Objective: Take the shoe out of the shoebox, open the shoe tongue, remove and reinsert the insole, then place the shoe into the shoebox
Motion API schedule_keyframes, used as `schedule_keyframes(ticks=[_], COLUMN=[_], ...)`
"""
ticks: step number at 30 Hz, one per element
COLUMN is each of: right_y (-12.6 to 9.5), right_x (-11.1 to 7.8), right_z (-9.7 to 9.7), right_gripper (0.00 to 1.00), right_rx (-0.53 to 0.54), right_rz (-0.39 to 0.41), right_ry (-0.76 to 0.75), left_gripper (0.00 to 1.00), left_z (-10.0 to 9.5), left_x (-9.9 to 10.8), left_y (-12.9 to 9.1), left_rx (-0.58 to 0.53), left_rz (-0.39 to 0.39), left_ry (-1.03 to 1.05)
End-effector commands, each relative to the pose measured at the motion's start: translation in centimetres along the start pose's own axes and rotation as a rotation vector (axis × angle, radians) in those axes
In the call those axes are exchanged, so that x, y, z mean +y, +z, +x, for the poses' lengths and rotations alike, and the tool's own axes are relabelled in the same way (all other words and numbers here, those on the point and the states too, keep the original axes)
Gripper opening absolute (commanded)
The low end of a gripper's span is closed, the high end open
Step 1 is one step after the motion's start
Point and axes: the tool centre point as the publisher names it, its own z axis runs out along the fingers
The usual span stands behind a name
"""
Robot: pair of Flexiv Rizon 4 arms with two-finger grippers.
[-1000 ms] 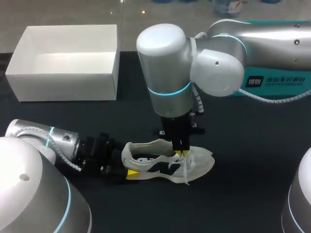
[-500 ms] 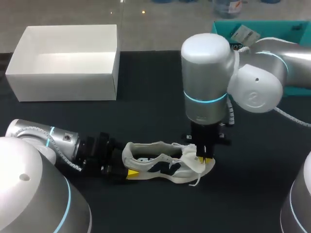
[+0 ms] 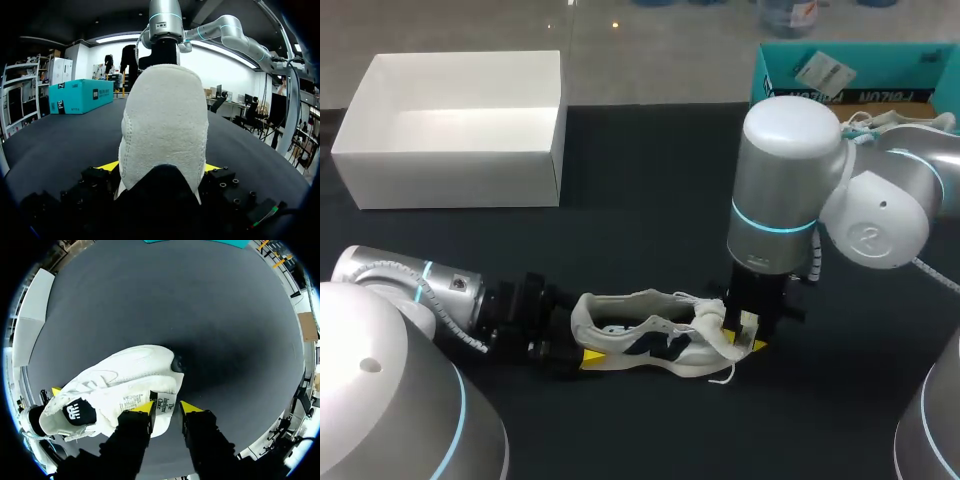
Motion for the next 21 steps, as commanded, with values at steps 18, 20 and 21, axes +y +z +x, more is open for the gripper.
schedule_keyframes(ticks=[18,20,21], right_y=[-13.0,-13.9,-14.2], right_x=[-1.0,-0.8,-0.6], right_z=[6.2,7.3,7.8], right_gripper=[1.00,1.00,1.00], right_rx=[-0.008,0.019,0.040], right_rz=[-0.318,-0.310,-0.302], right_ry=[-0.392,-0.566,-0.652], left_gripper=[0.00,0.00,0.00], left_z=[0.0,0.0,0.0], left_x=[0.2,0.2,0.2], left_y=[0.1,0.1,0.1], left_rx=[0.000,0.000,0.000], left_rz=[-0.001,-0.001,-0.001], left_ry=[0.000,0.000,0.000])
